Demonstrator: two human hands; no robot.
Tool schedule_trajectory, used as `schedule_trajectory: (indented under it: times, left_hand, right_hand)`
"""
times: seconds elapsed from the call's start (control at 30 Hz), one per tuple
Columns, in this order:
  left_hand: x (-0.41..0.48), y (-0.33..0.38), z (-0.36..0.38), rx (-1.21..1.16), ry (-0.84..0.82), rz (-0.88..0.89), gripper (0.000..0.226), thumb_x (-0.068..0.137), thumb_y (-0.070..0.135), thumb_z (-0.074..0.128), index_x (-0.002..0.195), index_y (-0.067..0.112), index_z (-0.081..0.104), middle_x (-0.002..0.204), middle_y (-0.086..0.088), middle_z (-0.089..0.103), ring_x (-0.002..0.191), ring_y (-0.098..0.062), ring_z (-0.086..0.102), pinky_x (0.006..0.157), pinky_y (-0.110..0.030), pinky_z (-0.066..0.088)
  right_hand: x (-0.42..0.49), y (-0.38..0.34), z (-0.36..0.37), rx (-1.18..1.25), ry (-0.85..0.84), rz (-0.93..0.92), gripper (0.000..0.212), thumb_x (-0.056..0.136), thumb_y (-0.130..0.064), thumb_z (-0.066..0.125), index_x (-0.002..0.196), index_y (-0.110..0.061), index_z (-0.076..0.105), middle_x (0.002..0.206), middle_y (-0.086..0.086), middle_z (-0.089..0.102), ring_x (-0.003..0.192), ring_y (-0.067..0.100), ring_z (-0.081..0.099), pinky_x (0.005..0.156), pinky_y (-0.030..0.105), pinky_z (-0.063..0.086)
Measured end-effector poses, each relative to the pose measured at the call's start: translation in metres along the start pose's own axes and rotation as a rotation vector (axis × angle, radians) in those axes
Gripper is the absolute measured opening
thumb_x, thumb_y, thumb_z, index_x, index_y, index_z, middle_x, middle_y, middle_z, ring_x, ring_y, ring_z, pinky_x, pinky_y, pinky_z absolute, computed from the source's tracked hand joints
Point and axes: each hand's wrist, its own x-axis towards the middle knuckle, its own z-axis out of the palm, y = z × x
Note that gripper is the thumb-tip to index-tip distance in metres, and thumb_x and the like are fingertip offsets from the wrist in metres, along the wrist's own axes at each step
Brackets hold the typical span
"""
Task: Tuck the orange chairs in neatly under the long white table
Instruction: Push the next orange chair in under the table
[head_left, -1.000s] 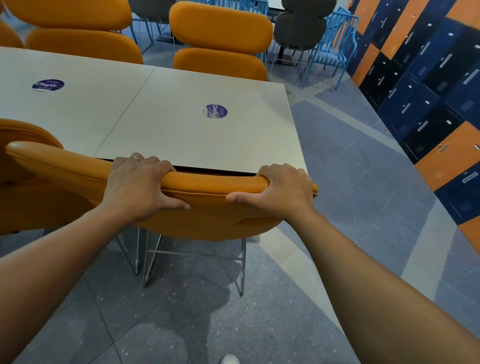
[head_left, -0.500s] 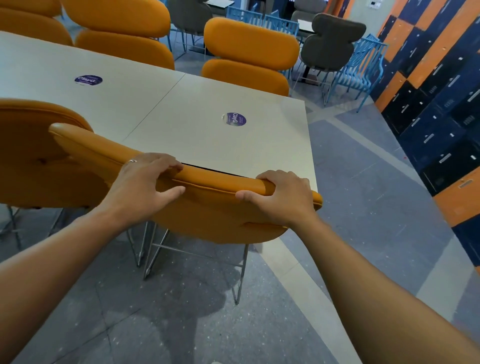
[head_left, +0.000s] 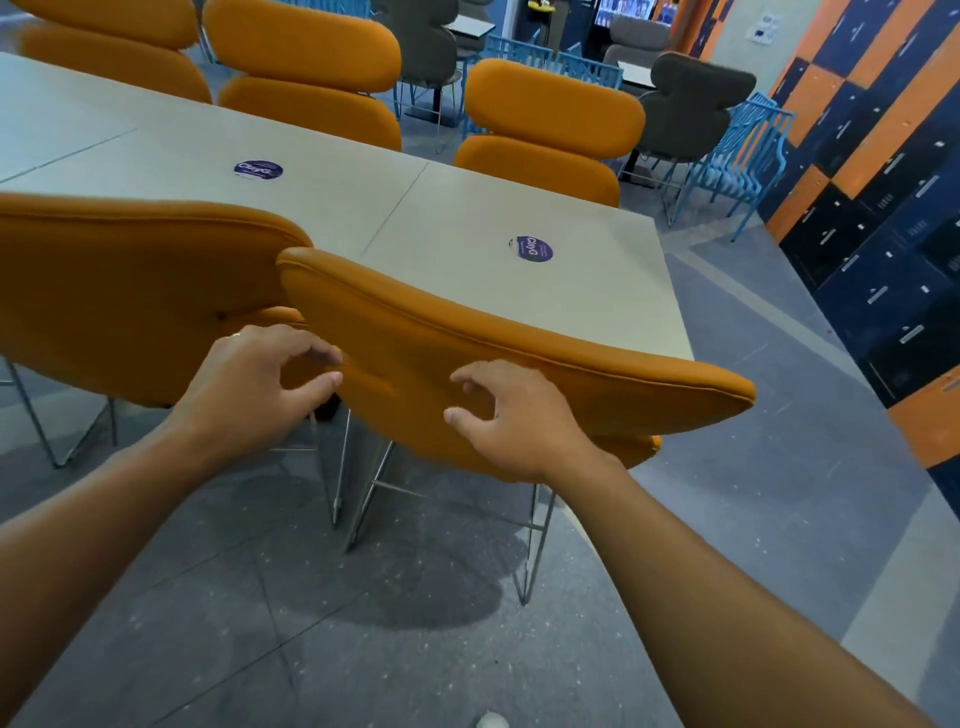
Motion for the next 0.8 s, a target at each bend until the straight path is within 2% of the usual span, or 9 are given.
schedule_trajectory:
  times: [0.13, 0.33, 0.6, 0.73, 0.8]
  left_hand:
    - [-0.022, -0.064, -0.044, 0.013, -0.021, -0.021, 0.021, 0.086, 0.029, 0.069, 0.105, 0.022, 0.069, 0.111, 0.002, 0.069, 0.098, -0.012, 0.055, 0.084, -0.032, 0.042]
    - [-0.035, -0.128, -0.097, 0.036, -0.012, -0.048, 0.020, 0.087, 0.031, 0.067, 0.106, 0.025, 0.069, 0.113, 0.003, 0.068, 0.102, -0.010, 0.055, 0.088, -0.030, 0.043]
    - [-0.017, -0.197, -0.151, 0.037, 0.067, -0.091, 0.029, 0.088, 0.032, 0.066, 0.115, 0.020, 0.066, 0.116, 0.000, 0.066, 0.104, -0.013, 0.055, 0.086, -0.031, 0.045]
    - [0.009, -0.230, -0.167, 0.107, 0.099, -0.139, 0.036, 0.088, 0.039, 0.065, 0.120, 0.023, 0.063, 0.126, -0.005, 0.060, 0.117, -0.026, 0.053, 0.094, -0.044, 0.045]
    - [0.027, -0.248, -0.175, 0.145, 0.105, -0.165, 0.039, 0.087, 0.041, 0.065, 0.123, 0.024, 0.061, 0.129, -0.009, 0.057, 0.121, -0.031, 0.050, 0.096, -0.049, 0.043]
  right_hand:
    - [0.010, -0.062, 0.043, 0.005, -0.108, 0.035, 0.049, 0.094, -0.050, 0.060, 0.139, -0.034, 0.051, 0.133, -0.009, 0.058, 0.117, 0.014, 0.055, 0.094, 0.036, 0.051]
    - [0.038, -0.127, 0.077, 0.017, -0.099, 0.017, 0.049, 0.094, -0.049, 0.061, 0.140, -0.034, 0.052, 0.132, -0.008, 0.057, 0.116, 0.014, 0.055, 0.093, 0.036, 0.052]
    - [0.104, -0.185, 0.093, 0.041, 0.036, -0.061, 0.048, 0.094, -0.047, 0.063, 0.139, -0.031, 0.054, 0.132, -0.009, 0.060, 0.116, 0.011, 0.055, 0.092, 0.028, 0.049]
    - [0.150, -0.208, 0.099, 0.034, 0.134, -0.111, 0.049, 0.093, -0.049, 0.062, 0.138, -0.032, 0.055, 0.134, -0.009, 0.060, 0.121, 0.013, 0.055, 0.099, 0.040, 0.051]
    - [0.180, -0.221, 0.101, 0.038, 0.170, -0.140, 0.048, 0.093, -0.048, 0.062, 0.137, -0.030, 0.056, 0.135, -0.007, 0.060, 0.122, 0.013, 0.054, 0.099, 0.039, 0.051]
